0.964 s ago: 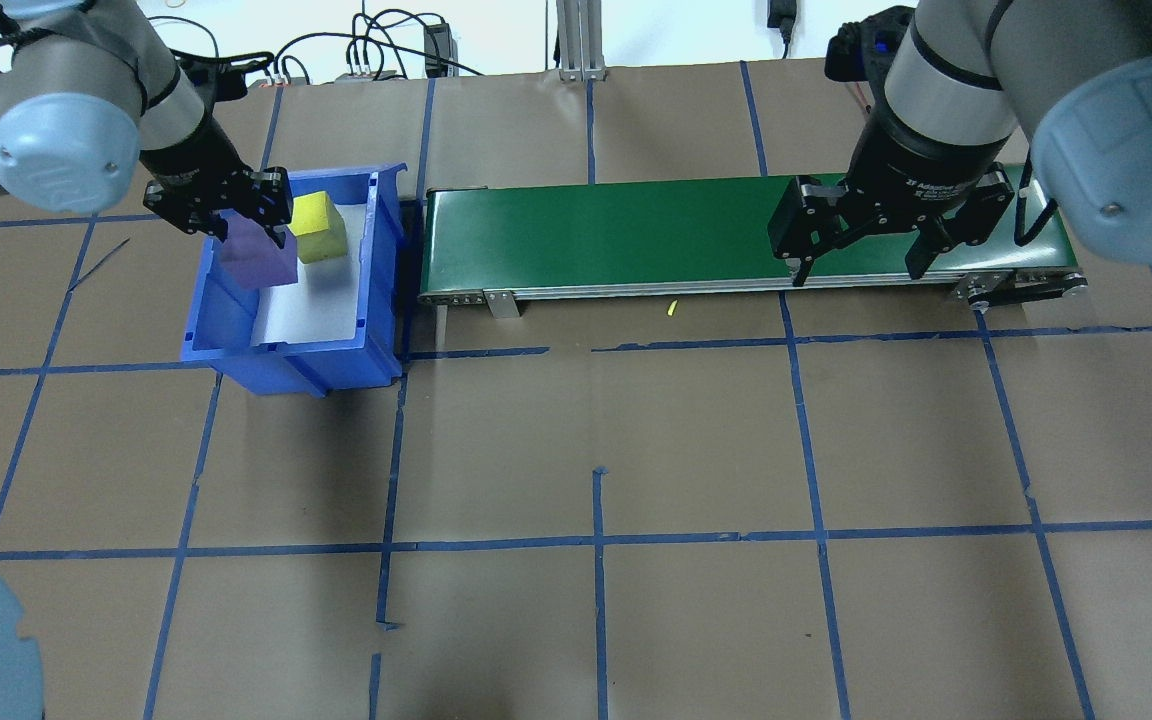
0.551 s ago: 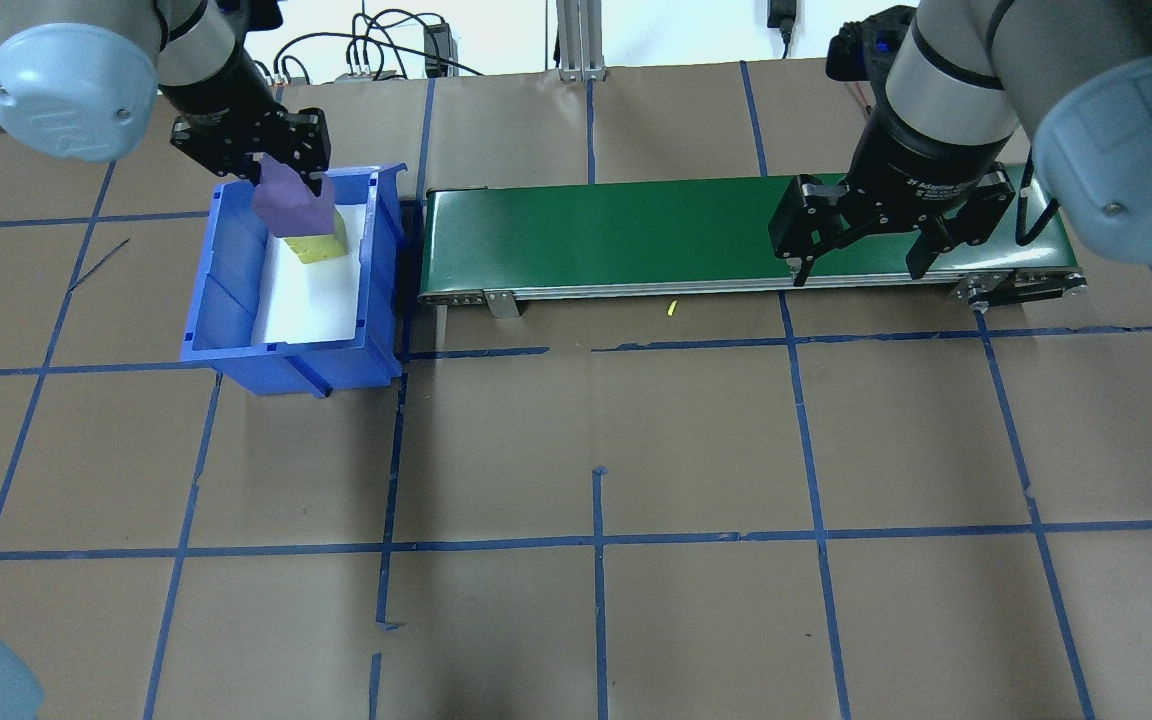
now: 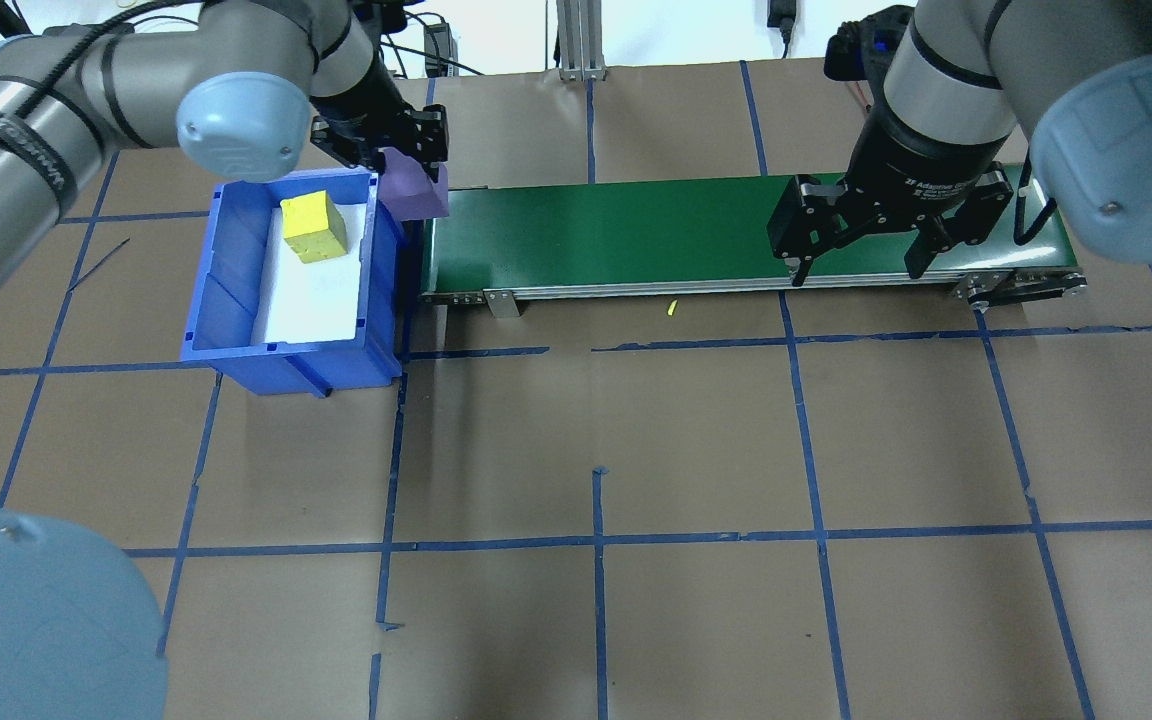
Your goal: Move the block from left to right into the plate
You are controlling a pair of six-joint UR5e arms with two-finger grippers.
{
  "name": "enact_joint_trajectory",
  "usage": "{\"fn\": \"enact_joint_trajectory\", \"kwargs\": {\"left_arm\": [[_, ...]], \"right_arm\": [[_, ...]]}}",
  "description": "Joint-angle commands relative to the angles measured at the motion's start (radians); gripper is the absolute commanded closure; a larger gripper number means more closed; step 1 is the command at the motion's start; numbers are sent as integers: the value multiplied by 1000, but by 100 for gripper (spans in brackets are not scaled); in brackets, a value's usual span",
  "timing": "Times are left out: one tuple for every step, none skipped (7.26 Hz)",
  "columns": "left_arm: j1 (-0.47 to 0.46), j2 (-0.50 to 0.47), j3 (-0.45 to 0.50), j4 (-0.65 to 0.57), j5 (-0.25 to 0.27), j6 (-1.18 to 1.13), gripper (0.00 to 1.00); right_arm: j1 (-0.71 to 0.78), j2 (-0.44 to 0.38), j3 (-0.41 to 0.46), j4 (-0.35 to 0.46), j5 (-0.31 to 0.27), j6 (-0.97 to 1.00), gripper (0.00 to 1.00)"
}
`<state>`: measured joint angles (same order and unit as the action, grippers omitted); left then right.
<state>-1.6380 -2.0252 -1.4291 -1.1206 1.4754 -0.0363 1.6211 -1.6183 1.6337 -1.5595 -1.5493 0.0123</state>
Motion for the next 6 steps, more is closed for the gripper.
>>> {"fn": "enact_joint_trajectory", "kwargs": {"left_arm": [[-43, -65, 1, 35, 5, -53, 69], [-43, -97, -10, 94, 2, -51, 59], [-43, -108, -16, 122, -1, -45, 42], [-43, -104, -28, 117, -3, -37, 3], [-43, -72, -34, 98, -1, -40, 0], [-43, -32, -33, 41, -1, -43, 0]], "right_arm": [[0, 0, 0, -2, 0, 0, 0], [0, 0, 0, -2, 0, 0, 0], [0, 0, 0, -2, 0, 0, 0], [-3, 0, 0, -2, 0, -2, 0], [-3, 0, 0, -2, 0, -3, 0], [-3, 0, 0, -2, -3, -11, 0]]}}
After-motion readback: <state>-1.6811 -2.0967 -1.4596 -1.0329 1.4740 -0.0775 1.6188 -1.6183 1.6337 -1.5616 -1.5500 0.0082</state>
